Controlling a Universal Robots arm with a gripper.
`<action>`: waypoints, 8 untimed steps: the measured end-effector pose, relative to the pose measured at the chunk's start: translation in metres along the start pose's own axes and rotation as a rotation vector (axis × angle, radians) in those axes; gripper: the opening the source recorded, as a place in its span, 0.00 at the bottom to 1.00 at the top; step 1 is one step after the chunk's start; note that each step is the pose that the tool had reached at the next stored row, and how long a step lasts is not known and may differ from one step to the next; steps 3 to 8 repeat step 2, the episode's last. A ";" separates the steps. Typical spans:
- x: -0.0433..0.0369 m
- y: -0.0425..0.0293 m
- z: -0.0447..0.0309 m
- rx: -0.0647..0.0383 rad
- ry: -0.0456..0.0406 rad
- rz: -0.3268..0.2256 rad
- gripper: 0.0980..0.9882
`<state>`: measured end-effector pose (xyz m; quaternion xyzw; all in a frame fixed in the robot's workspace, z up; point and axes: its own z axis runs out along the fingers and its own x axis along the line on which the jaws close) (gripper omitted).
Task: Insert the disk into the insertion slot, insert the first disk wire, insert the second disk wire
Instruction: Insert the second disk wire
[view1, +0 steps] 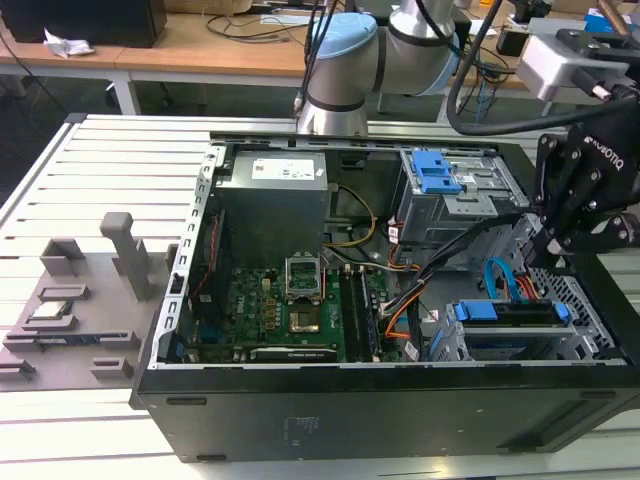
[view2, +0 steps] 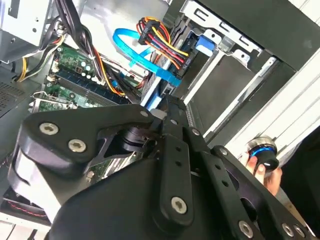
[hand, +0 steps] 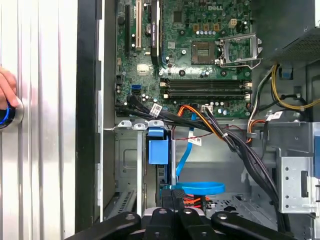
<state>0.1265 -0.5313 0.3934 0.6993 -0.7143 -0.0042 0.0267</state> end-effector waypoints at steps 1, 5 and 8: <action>0.0000 0.0000 0.0000 0.000 0.0000 0.000 0.01; 0.0000 0.0000 -0.0001 0.000 0.0000 0.000 0.01; 0.0000 0.0000 -0.0001 0.000 0.0000 0.000 0.01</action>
